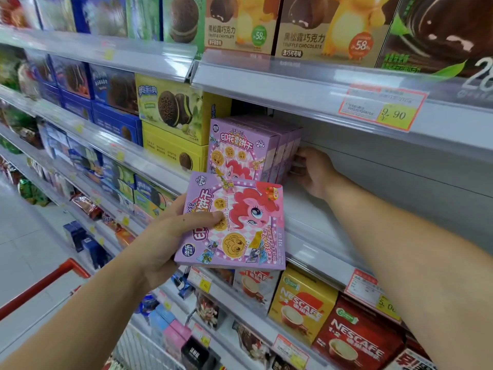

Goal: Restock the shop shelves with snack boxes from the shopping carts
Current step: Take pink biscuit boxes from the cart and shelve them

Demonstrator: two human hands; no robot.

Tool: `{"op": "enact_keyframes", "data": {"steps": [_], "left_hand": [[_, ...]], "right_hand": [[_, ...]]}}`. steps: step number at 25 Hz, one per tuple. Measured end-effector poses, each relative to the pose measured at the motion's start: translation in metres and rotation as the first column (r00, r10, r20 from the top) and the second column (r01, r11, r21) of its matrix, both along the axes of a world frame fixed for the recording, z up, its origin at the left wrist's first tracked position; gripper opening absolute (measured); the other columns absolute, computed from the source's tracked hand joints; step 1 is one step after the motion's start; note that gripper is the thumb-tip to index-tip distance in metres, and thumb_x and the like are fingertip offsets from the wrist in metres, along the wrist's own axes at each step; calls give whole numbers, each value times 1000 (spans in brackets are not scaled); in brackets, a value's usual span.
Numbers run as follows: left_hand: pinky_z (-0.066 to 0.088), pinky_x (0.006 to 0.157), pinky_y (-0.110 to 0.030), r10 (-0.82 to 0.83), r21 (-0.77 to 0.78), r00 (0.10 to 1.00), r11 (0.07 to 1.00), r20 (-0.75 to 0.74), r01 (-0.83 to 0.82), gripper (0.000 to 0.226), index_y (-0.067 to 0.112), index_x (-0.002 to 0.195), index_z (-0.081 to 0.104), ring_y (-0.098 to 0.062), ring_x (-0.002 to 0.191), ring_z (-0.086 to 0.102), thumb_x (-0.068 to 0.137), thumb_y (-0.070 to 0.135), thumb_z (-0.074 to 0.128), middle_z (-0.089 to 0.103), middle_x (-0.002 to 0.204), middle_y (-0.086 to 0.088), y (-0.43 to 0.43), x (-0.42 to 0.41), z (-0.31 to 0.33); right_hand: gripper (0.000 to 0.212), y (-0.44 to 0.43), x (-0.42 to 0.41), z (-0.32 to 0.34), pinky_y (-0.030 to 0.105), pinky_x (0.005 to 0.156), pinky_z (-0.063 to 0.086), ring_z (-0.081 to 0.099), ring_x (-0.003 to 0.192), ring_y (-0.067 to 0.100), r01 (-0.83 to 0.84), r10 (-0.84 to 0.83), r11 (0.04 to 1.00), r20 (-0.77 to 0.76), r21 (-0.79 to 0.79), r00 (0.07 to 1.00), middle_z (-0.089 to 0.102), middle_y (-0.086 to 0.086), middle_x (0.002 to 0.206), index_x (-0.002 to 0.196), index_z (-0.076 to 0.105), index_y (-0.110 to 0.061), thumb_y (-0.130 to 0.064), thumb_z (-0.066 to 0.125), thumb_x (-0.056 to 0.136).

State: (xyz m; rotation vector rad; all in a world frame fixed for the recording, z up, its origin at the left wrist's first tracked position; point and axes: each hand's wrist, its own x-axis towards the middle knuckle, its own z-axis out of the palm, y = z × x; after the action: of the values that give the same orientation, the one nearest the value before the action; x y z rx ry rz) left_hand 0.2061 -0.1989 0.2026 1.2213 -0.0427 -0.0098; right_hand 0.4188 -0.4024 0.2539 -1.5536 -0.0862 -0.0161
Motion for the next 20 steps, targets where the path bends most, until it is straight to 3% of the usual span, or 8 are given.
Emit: {"op": "enact_keyframes", "data": {"steps": [2, 4, 7, 9, 10, 13, 16, 20], "left_hand": [[62, 66, -38, -21, 29, 1000, 999, -9, 21, 62, 21, 127, 59, -32, 82, 74, 70, 6, 77, 75, 103, -13, -4, 1, 10], [62, 70, -39, -57, 75, 998, 995, -23, 59, 69, 24, 129, 57, -31, 84, 74, 67, 4, 80, 76, 99, -11, -9, 6, 21], [61, 81, -42, -130, 93, 987, 986, -91, 138, 64, 30, 128, 57, -31, 98, 72, 72, 6, 78, 75, 106, -8, -22, 17, 37], [56, 92, -44, -162, 101, 973, 979, -166, 180, 60, 27, 121, 65, -25, 106, 69, 66, 15, 86, 73, 115, -4, -34, 24, 45], [54, 95, -48, -183, 99, 963, 974, -199, 206, 52, 24, 111, 72, -25, 106, 69, 61, 21, 89, 72, 117, -5, -39, 28, 48], [60, 79, -46, -199, -39, 957, 980, -211, 195, 27, 18, 91, 77, -27, 81, 75, 71, 35, 75, 76, 102, -9, -54, 33, 53], [59, 77, -44, -183, -48, 958, 983, -221, 176, 53, 15, 123, 62, -31, 94, 73, 81, 48, 62, 73, 114, -11, -59, 38, 50], [62, 75, -39, -164, -26, 958, 986, -235, 162, 51, 14, 135, 50, -29, 99, 73, 90, 35, 62, 73, 114, -11, -64, 40, 43]], "right_hand": [[27, -8, -11, 10, 31, 67, 39, 48, 68, 20, 144, -136, 977, 61, -157, 989, 54, 4, 79, 76, 52, -21, -18, 37, 98], [24, -26, -35, 24, 32, 70, 42, 54, 73, 20, 122, -69, 942, 173, -314, 982, 62, 6, 82, 79, 56, -21, -23, 42, 99], [29, -54, -85, 46, 28, 76, 49, 64, 84, 16, -403, 433, 804, -34, -437, 901, 72, 5, 97, 104, 65, -18, -42, 52, 92], [34, -64, -110, 52, 24, 82, 53, 68, 91, 12, -574, 573, 641, -181, -509, 800, 73, 1, 105, 112, 65, -21, -42, 58, 86], [31, -67, -114, 52, 23, 81, 55, 70, 90, 14, -600, 579, 619, -222, -508, 785, 74, 4, 106, 111, 66, -21, -37, 64, 84], [27, -81, -112, 47, 32, 79, 56, 69, 82, 22, -482, 416, 750, -244, -453, 876, 75, 13, 100, 91, 74, -14, -32, 74, 71], [33, -105, -102, 38, 35, 82, 52, 65, 82, 23, -251, 193, 908, -198, -335, 961, 75, 10, 93, 85, 77, -14, -37, 71, 63], [21, -129, -85, 20, 35, 82, 48, 64, 87, 21, 26, -72, 975, -205, -221, 976, 73, 6, 102, 93, 72, -16, -32, 69, 79]]}}
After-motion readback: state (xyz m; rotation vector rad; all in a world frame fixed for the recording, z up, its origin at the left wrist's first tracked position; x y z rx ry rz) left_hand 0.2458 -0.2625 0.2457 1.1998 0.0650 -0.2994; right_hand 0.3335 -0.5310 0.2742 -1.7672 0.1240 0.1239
